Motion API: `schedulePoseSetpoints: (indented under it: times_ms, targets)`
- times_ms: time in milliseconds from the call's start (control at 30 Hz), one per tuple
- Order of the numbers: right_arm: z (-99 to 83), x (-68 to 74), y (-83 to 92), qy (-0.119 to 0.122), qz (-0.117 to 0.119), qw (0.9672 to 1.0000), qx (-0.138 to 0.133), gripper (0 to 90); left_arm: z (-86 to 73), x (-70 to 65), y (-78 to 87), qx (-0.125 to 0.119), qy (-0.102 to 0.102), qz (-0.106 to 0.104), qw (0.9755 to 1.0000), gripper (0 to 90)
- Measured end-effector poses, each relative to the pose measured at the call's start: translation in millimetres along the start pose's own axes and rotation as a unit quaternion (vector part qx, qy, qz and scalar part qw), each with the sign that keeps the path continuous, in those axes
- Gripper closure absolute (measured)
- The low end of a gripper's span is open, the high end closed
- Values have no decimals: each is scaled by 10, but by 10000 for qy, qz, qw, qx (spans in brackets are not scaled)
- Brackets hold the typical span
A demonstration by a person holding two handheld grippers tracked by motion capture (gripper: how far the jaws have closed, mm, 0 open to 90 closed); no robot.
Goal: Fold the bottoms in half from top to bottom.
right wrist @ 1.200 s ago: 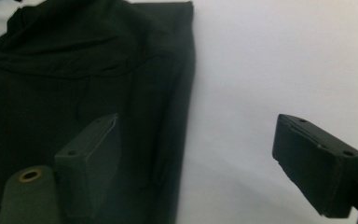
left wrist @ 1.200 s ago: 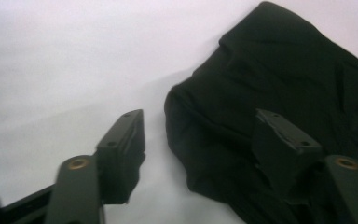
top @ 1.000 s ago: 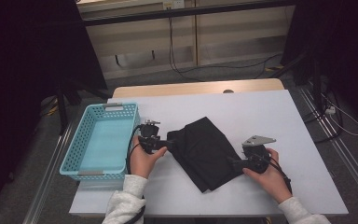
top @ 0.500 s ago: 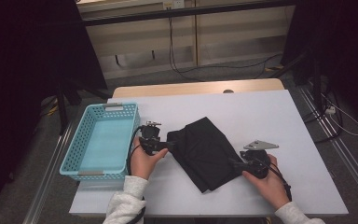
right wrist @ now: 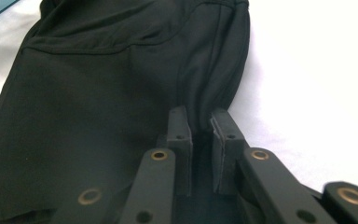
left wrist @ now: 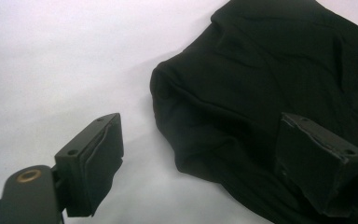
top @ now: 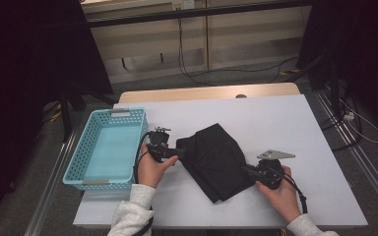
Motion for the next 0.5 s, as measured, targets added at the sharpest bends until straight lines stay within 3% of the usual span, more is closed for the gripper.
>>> schedulePoseSetpoints:
  times_ms: [167, 233, 333, 400, 467, 500]
  targets:
    - [8, 23, 21, 75, 26, 10000, -25, 811, 76, -11, 13, -18, 26, -95, 10000, 115]
    - [25, 35, 54, 60, 146, 9998, -75, 813, 130, -35, 9, -42, 47, -58, 10000, 108]
    - [30, 49, 60, 79, 161, 9998, -88, 813, 165, -53, -59, 101, 54, -64, 9999, 99]
    - [25, 69, 56, 138, 130, 9998, -76, 813, 171, -77, -143, 191, 165, -110, 9996, 85]
    - [26, 77, 55, 185, 107, 9997, -92, 813, 151, -86, -206, 300, 56, 48, 9995, 88]
    - [23, 76, 61, 182, 110, 9997, -96, 813, 115, -36, -284, 458, 233, 170, 9985, 88]
Point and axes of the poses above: each handheld gripper's, and its own axes: y roughly backward along the jaws, z roughly out of its top, x roughly to its left, the point moved 8 cm from there along -y, roughly forward along the jaws, and after that the axes turned 11 degrees about x, right-handed, at the moved point
